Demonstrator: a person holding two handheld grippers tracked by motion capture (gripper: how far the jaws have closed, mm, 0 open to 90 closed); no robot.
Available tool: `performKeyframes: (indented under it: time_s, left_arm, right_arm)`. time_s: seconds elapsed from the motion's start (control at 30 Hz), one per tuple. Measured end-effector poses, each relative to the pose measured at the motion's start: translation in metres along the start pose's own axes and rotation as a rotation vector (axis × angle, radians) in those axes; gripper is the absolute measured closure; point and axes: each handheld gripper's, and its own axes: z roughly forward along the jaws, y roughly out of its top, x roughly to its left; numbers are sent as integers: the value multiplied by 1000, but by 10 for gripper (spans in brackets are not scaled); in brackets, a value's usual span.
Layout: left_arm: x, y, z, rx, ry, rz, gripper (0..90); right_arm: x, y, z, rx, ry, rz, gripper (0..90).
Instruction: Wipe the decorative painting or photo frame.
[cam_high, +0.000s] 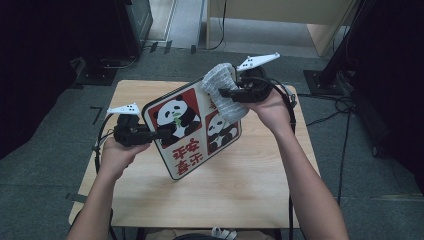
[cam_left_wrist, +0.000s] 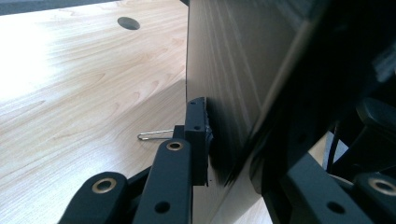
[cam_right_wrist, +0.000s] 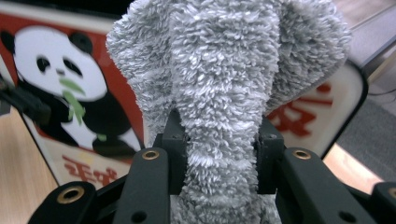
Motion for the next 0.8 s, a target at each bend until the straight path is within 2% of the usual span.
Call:
performKeyframes:
  time_s: [0.27,0.5,0.8]
  left_arm:
    - [1,0,0,-2,-11,2,774]
    - [1,0,0,1,-16,13,774]
    - [2,0,0,1,-19,15,773]
  right_arm:
    - [4,18,10,-20,2,-10,656]
    - [2,17,19,-16,3,-2,657]
    - [2,16,20,-7,5,4,659]
